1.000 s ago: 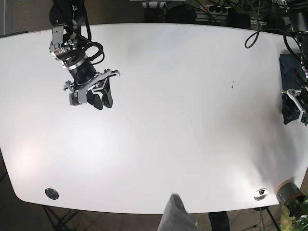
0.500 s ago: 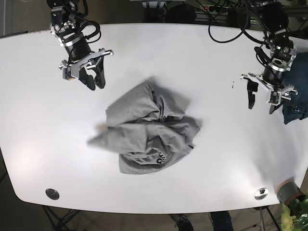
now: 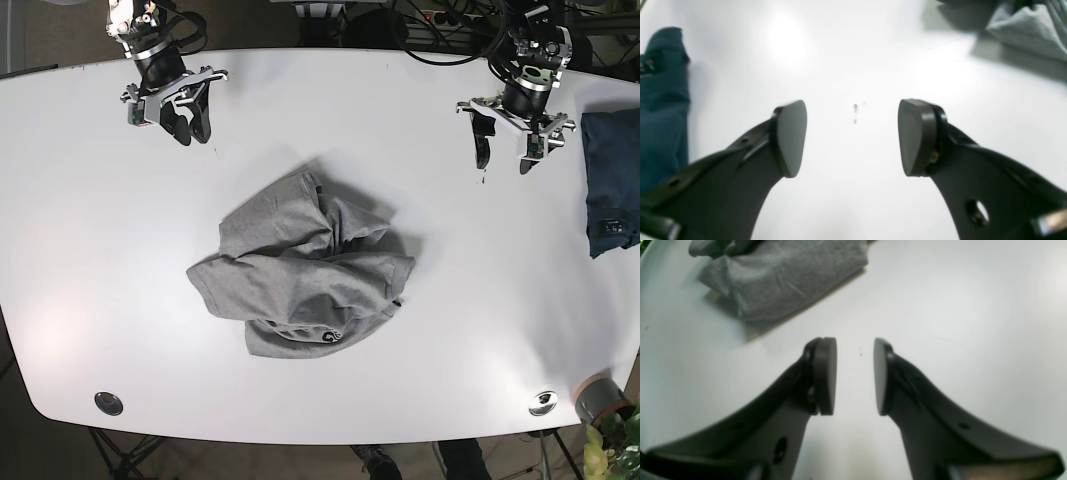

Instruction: Fold the T-shirt properly

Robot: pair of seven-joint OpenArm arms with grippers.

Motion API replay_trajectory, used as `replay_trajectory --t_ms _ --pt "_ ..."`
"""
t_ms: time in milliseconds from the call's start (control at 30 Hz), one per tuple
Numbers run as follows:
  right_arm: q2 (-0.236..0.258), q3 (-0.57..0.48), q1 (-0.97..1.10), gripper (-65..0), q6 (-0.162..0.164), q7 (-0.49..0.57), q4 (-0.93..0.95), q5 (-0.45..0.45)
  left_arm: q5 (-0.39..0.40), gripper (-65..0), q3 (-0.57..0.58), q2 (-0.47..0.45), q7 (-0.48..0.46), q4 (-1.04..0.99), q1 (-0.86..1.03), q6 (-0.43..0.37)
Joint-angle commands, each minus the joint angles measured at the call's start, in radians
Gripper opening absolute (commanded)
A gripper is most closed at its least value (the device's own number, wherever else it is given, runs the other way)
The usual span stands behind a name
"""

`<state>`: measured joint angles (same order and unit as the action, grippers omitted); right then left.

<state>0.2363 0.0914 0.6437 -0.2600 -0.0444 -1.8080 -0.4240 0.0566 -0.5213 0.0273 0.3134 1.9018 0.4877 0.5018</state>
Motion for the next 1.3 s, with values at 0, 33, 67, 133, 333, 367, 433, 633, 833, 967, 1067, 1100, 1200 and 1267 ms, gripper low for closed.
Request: replay_trajectory --t_ms 0,33,67,133,333,367,433,633,833,967,1067,1100,1200,1267 --pt "0.007 -0.002 0.005 -47.7 -0.008 0.03 -0.011 -0.011 0.012 -25.4 -0.001 0.007 -0.032 0.023 0.009 -0.004" --pt "0.007 -0.003 0.005 -47.7 -0.008 0.028 -0.011 -0.011 0.012 -25.4 0.0 0.013 -0.032 0.025 0.013 -0.004" --pt "0.007 -0.003 0.003 -47.4 -0.008 0.027 -0.011 -0.011 0.012 -25.4 0.0 0.018 -0.032 0.025 0.013 -0.004" --pt "0.007 -0.005 -0.018 -47.2 -0.008 0.024 -0.011 -0.011 0.009 -25.4 0.0 0.02 -0.03 0.023 0.006 -0.004" --pt "0.031 -0.005 -0.13 -47.1 -0.008 -0.145 -0.032 -0.011 0.013 -25.4 0.003 0.02 -0.03 0.018 -0.01 -0.004" --pt "0.039 -0.006 -0.158 -47.1 -0.008 -0.179 -0.037 -0.013 0.013 -25.4 0.002 0.02 -0.03 0.018 -0.022 -0.004" --pt "0.041 -0.006 -0.204 -47.1 -0.008 -0.228 -0.045 -0.014 0.013 -25.4 0.0 0.02 -0.03 0.017 -0.03 -0.004" --pt "0.041 -0.008 -0.35 -46.9 -0.009 -0.341 -0.049 -0.014 0.013 -25.4 0.02 0.02 -0.03 0.009 -0.036 -0.001" --pt "0.047 -0.107 -0.523 -34.9 -0.049 -0.461 -0.045 -0.013 0.013 -25.4 0.025 0.02 -0.03 -0.026 -0.037 -0.002" --pt "0.042 -0.186 -0.609 -27.9 -0.051 -0.492 -0.045 -0.013 0.012 -25.4 0.023 0.02 -0.03 -0.028 -0.031 -0.002" --pt "0.042 -0.269 -0.684 -27.3 -0.049 -0.518 -0.036 -0.013 0.01 -25.4 0.022 0.02 -0.03 -0.029 -0.03 -0.002" --pt "0.041 -0.296 -0.709 -27.3 -0.049 -0.526 -0.022 -0.013 0.01 -25.4 0.022 0.02 -0.03 -0.029 -0.03 -0.002" --pt "0.041 -0.396 -0.793 -27.3 -0.048 -0.541 0.032 -0.013 0.012 -25.4 0.022 0.02 -0.03 -0.029 -0.024 -0.002" --pt "0.039 -0.479 -0.847 -27.4 -0.046 -0.541 0.081 -0.013 0.012 -25.4 0.022 0.02 -0.03 -0.029 -0.016 -0.002"
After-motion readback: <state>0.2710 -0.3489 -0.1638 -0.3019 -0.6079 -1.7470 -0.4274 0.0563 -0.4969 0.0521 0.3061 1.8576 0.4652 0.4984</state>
